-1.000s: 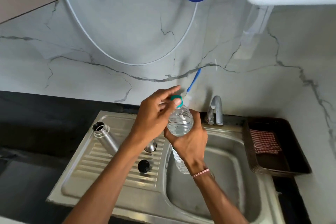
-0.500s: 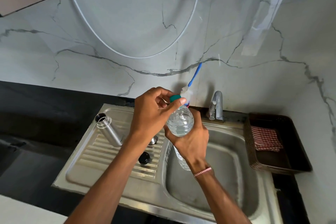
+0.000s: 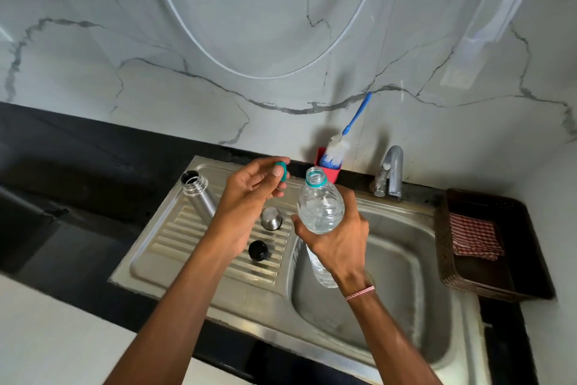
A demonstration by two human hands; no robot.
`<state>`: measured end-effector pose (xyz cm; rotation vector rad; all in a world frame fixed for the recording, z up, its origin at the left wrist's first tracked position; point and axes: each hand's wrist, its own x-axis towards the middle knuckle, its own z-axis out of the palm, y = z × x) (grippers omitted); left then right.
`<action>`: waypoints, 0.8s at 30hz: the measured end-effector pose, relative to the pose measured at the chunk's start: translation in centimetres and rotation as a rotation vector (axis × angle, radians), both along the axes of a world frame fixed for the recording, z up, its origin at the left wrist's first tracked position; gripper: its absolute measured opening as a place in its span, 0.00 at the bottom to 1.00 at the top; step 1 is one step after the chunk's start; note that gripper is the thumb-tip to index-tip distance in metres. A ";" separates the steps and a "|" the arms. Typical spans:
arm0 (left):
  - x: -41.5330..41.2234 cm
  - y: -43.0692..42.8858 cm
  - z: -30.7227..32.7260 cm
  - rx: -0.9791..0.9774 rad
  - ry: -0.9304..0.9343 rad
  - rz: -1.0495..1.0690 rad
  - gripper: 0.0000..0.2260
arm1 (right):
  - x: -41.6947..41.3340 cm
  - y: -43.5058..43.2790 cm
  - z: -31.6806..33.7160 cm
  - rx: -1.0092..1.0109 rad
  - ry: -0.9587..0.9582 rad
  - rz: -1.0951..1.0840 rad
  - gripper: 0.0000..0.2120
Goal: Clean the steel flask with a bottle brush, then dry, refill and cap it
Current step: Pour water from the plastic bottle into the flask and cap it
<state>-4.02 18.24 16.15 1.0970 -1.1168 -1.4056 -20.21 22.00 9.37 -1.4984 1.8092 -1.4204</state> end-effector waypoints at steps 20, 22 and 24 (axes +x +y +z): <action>14.2 8.7 -28.1 0.132 -1.016 0.083 0.16 | 1.8 2.8 -6.3 0.224 0.053 0.173 0.38; 14.5 9.1 -28.9 0.090 -1.111 0.032 0.17 | 2.0 2.8 -6.5 0.235 0.055 0.174 0.38; 14.4 9.1 -29.1 0.049 -1.141 0.013 0.18 | 2.3 2.6 -6.6 0.239 0.071 0.175 0.38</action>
